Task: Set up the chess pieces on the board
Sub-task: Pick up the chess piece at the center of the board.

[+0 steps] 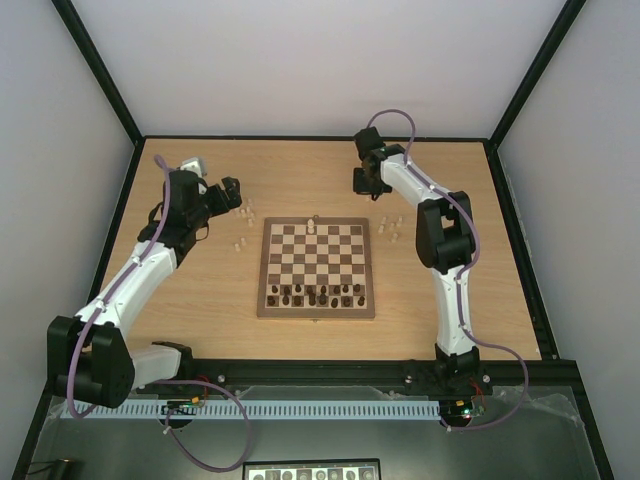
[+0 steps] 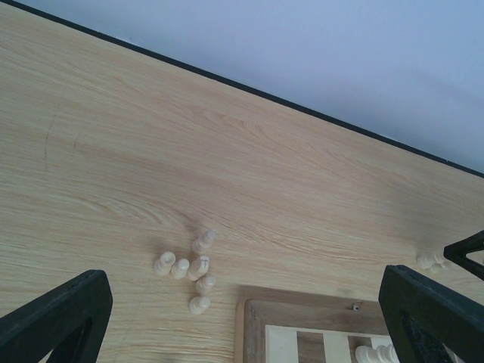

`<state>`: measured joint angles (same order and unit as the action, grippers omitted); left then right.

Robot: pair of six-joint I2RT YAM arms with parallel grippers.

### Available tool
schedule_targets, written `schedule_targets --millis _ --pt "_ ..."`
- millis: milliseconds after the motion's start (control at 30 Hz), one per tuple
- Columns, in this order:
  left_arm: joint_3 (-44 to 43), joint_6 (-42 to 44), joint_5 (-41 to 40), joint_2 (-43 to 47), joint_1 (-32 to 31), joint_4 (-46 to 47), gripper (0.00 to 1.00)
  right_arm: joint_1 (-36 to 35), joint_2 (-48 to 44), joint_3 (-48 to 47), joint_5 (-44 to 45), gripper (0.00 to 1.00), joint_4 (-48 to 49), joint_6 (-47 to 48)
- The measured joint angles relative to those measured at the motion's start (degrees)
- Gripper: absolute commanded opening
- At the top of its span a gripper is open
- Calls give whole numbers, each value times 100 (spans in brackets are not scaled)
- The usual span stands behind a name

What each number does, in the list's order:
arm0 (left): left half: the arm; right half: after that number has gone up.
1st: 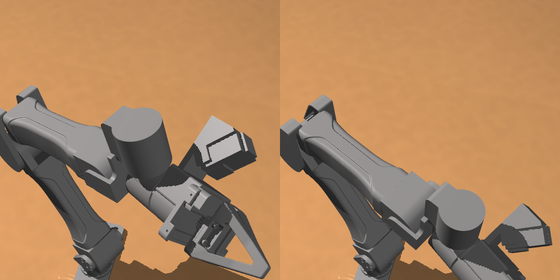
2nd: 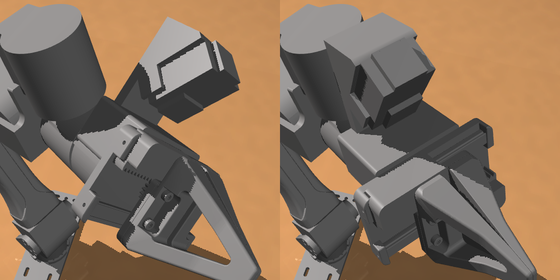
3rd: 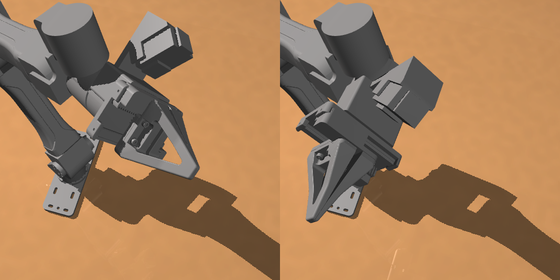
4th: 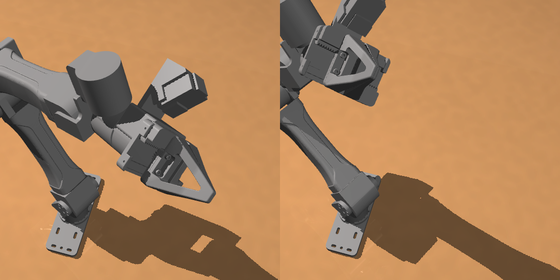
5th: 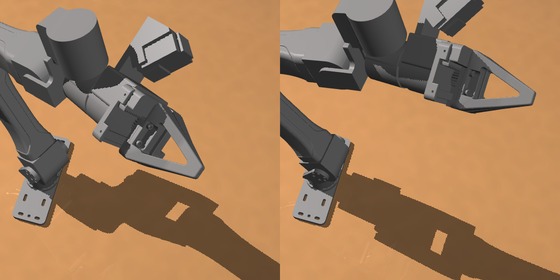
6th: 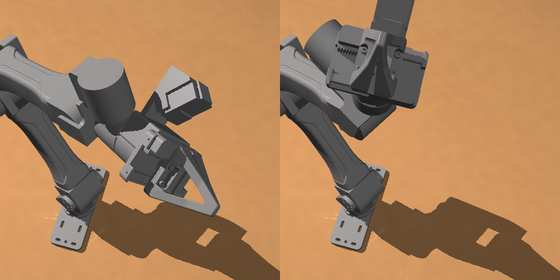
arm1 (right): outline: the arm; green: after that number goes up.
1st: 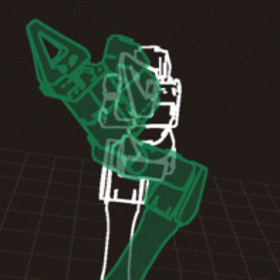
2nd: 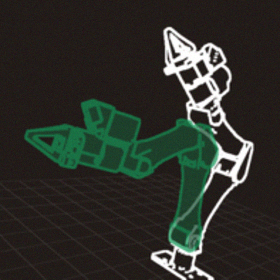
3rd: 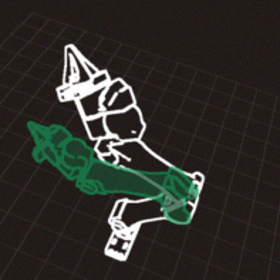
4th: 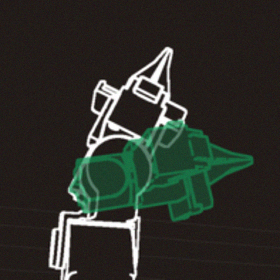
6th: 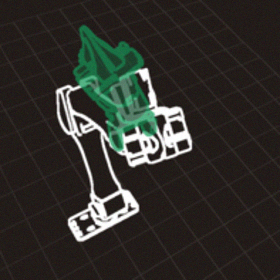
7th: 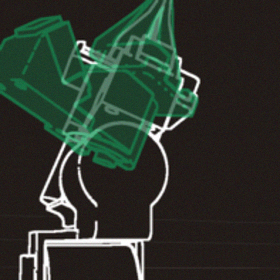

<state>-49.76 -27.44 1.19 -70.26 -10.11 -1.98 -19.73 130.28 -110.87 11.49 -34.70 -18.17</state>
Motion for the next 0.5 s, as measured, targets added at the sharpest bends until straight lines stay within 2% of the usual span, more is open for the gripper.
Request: schedule_targets --millis 500 --pt "0 -2 -2 0 0 7 99 -461 162 -323 -203 10 -15 2"
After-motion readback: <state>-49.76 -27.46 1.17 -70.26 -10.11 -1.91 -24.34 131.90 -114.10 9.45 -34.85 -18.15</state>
